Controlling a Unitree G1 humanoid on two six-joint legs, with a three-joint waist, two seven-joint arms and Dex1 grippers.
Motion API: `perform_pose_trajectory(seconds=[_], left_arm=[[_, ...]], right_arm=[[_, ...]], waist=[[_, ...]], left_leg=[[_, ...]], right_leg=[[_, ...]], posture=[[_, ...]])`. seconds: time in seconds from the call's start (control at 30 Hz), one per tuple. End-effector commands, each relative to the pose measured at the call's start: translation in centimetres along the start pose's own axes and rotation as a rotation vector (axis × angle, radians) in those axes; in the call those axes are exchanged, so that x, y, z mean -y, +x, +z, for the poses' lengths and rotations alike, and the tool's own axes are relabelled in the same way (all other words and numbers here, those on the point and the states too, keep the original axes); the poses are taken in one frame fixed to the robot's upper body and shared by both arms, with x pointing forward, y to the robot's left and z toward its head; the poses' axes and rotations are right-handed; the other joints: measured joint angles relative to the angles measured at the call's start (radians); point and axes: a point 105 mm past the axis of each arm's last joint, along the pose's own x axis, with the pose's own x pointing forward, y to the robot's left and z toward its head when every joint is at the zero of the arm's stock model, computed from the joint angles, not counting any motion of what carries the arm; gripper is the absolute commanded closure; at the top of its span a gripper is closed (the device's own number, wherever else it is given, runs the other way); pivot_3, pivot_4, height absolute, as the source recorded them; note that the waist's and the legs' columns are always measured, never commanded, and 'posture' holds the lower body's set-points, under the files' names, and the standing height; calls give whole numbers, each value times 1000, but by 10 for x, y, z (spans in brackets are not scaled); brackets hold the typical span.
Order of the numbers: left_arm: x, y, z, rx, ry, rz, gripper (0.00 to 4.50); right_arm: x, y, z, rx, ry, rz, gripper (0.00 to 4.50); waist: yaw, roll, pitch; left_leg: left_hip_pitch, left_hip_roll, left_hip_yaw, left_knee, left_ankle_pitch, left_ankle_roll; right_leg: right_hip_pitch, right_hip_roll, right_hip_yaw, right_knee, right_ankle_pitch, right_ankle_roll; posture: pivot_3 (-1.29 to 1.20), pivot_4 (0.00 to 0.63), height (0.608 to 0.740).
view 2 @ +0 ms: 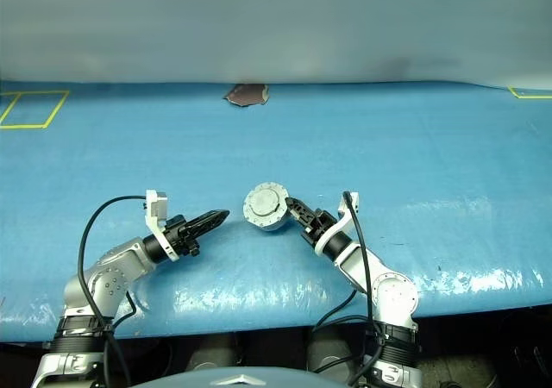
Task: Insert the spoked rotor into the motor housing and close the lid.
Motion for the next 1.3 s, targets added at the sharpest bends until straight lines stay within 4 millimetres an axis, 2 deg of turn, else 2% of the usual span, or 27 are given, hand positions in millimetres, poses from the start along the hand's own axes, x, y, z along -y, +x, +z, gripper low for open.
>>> perform_pose_trajectory(seconds=[0.03, 0.13, 0.17, 0.2, 0.23, 0.5, 0.8, 1.07, 1.3], left_arm=[[10, 1, 15, 82, -35, -36, 4119], [12, 2, 19, 134, -92, -43, 3553], [13, 2, 20, 143, -107, -50, 3103], [14, 3, 20, 148, -117, -55, 3123], [15, 3, 20, 156, -127, -58, 2878], [11, 7, 23, 216, -198, -26, 133], [17, 11, 25, 255, -404, -91, 33], [18, 18, 18, 215, -430, -87, 33], [25, 29, 17, 196, -432, -128, 33]], right_arm=[[-37, 12, 9, 55, 38, 163, 3235], [-44, 12, 13, 77, 59, 192, 3235], [-47, 12, 15, 87, 67, 206, 3235], [-49, 12, 16, 93, 72, 215, 3235], [-50, 12, 17, 95, 72, 220, 3235], [-61, 12, 20, 103, 69, 250, 3235], [-71, 11, 12, 68, 55, 287, 3235], [-86, 11, 1, 25, 37, 338, 3235], [-88, 12, -8, -7, 27, 344, 3235]], waist=[[0, 0, 0], [1, 0, 0], [1, 0, 0], [1, 0, 0], [1, 0, 0], [1, 0, 0], [2, 0, 0], [2, 0, 0], [3, 0, 0]], left_leg=[[0, 0, 0, 0, 0, 0], [0, 0, 0, 0, 0, 0], [0, 0, 0, 0, 0, 0], [0, 0, 0, 0, 0, 0], [0, 0, 0, 0, 0, 0], [0, 0, 0, 1, 0, 0], [0, 0, 0, 1, 0, 0], [0, 0, 0, 1, 0, 0], [0, 0, 0, 2, 0, 0]], right_leg=[[0, 0, 0, 0, 0, 0], [0, 0, 0, 0, 0, 0], [0, 0, 0, 0, 0, 0], [0, 0, 0, 0, 0, 0], [0, 0, 0, 0, 0, 0], [0, 1, 0, 0, 0, 0], [0, 1, 1, 1, 1, 0], [0, 1, 1, 1, 1, 0], [1, 1, 1, 1, 1, 0]], posture=[[0, 150, 740], [0, 150, 740], [0, 150, 740], [0, 150, 740], [0, 150, 740], [0, 150, 740], [0, 150, 740], [0, 150, 740], [0, 150, 740]])
